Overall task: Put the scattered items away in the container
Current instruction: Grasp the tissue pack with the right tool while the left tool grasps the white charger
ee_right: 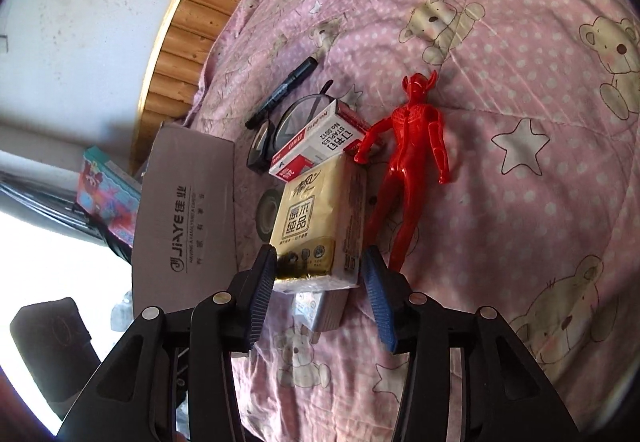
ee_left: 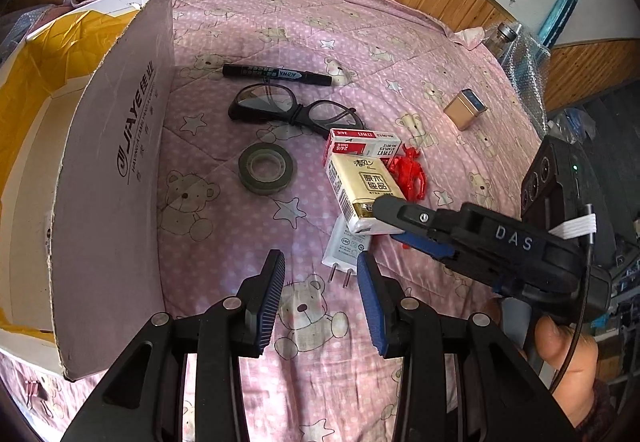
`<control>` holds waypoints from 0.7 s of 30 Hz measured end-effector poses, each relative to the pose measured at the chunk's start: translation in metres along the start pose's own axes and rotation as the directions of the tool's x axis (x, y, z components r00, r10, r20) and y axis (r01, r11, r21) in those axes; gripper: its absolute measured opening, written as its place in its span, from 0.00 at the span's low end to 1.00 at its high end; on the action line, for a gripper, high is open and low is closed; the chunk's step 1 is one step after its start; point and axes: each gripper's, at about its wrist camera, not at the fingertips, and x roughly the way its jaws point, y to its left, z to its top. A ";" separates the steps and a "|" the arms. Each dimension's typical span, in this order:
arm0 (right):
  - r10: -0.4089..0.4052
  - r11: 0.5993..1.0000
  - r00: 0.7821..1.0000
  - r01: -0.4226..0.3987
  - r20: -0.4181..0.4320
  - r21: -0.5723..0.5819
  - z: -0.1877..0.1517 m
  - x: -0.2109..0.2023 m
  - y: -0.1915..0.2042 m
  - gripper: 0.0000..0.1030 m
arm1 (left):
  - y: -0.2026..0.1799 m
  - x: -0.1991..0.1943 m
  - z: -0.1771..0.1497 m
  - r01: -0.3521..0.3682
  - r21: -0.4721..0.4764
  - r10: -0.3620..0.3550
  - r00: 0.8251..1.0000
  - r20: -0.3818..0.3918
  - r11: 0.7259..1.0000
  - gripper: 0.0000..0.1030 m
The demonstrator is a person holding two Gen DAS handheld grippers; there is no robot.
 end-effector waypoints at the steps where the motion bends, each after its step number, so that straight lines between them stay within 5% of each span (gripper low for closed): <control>1: 0.002 1.000 1.000 -0.002 0.001 -0.002 0.002 -0.001 0.000 0.34 | -0.001 0.001 0.000 0.002 0.007 -0.002 1.000 -0.001 1.000 0.38; 13: -0.081 0.996 0.993 0.083 0.085 -0.023 0.011 -0.044 -0.022 0.25 | -0.034 0.055 0.005 0.026 0.120 -0.020 0.998 -0.052 0.992 0.40; 17: -0.191 0.964 0.973 0.210 0.128 -0.161 0.008 -0.060 -0.005 0.25 | -0.036 0.061 0.006 -0.021 0.148 0.024 1.000 -0.019 0.989 0.32; 21: -0.267 0.907 0.954 0.296 0.137 -0.298 0.004 -0.050 0.013 0.30 | -0.025 0.063 0.002 0.006 0.102 -0.003 1.000 -0.028 0.995 0.33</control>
